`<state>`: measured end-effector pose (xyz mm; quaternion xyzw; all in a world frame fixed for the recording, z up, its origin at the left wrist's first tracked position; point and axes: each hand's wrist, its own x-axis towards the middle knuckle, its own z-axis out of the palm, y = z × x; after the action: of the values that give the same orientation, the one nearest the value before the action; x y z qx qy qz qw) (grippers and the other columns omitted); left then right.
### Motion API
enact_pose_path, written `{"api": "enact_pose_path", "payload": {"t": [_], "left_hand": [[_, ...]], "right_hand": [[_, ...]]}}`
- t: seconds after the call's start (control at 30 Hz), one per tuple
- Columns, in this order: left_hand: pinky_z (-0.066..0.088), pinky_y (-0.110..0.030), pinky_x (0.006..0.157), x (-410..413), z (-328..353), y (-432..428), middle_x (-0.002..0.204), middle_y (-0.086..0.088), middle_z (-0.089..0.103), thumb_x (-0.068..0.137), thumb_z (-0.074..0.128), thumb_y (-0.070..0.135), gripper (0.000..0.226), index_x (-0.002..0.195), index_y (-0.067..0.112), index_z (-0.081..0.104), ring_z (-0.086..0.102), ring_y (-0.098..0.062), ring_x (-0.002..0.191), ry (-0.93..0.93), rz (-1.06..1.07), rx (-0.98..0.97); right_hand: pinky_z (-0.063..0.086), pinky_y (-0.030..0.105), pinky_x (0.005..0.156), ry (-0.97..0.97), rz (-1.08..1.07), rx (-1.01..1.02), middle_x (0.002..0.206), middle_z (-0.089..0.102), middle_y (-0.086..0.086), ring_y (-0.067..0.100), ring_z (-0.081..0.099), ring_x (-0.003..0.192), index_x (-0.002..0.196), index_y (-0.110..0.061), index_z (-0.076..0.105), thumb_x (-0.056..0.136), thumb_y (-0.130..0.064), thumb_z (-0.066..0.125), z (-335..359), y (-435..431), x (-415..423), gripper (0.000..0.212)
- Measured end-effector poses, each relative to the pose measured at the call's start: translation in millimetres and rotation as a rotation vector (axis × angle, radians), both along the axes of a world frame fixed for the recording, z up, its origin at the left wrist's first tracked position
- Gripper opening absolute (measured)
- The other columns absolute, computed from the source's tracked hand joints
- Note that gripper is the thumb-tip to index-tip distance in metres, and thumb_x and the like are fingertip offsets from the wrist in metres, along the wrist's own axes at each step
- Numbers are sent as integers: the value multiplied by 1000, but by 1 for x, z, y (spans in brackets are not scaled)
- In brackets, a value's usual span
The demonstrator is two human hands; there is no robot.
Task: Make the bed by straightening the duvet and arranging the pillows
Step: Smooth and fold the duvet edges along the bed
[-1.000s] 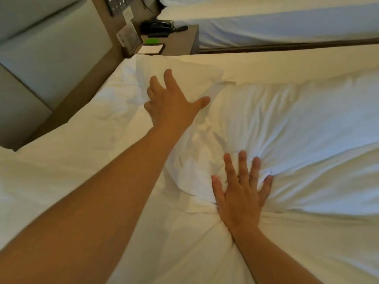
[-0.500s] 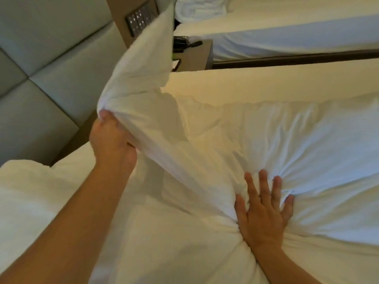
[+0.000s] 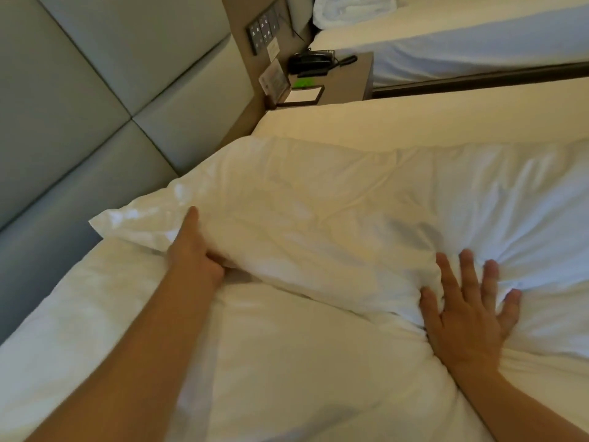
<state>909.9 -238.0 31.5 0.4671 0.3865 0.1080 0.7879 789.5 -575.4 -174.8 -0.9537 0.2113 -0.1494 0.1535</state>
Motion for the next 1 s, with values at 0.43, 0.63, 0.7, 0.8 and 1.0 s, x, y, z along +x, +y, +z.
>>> {"api": "enact_pose_path", "payload": {"t": [0.43, 0.63, 0.7, 0.8, 1.0], "left_hand": [[58, -36, 46, -6, -71, 47, 106, -5, 68, 104, 60, 31, 25, 127, 24, 52, 70, -26, 88, -10, -33, 167], [60, -51, 76, 3, -97, 54, 99, -8, 70, 97, 66, 33, 12, 98, 22, 62, 71, -38, 107, 6, -62, 236], [61, -53, 84, 5, -95, 49, 102, -4, 70, 93, 68, 30, 15, 104, 22, 63, 71, -33, 105, -33, -4, 311], [54, -44, 105, -7, -78, 37, 137, -6, 59, 83, 70, 28, 64, 141, 13, 46, 62, -22, 120, -75, 139, 659], [34, -40, 114, 17, -15, -5, 146, -20, 42, 88, 65, 23, 66, 145, 1, 42, 44, -34, 136, -473, -95, 1451]], "right_hand": [[3, 66, 123, 35, 24, 74, 175, 11, -5, 26, 2, 162, 163, -46, 10, 98, -66, 19, 30, 5, -5, 69], [-4, 59, 123, -99, 33, 232, 173, -5, -20, 16, -9, 161, 159, -58, 2, 93, -73, 11, 98, 61, 22, 69], [-1, 63, 124, -48, 41, 198, 174, -4, -17, 18, -9, 161, 160, -57, -1, 94, -75, 12, 80, 91, 24, 70], [4, 68, 122, 60, 7, 87, 175, 8, -8, 26, -3, 162, 163, -50, 4, 96, -75, 15, 26, 107, 16, 72], [4, 67, 121, 55, 6, 55, 175, 13, -5, 28, 3, 162, 164, -45, 13, 97, -68, 26, 8, 101, 29, 72]]}}
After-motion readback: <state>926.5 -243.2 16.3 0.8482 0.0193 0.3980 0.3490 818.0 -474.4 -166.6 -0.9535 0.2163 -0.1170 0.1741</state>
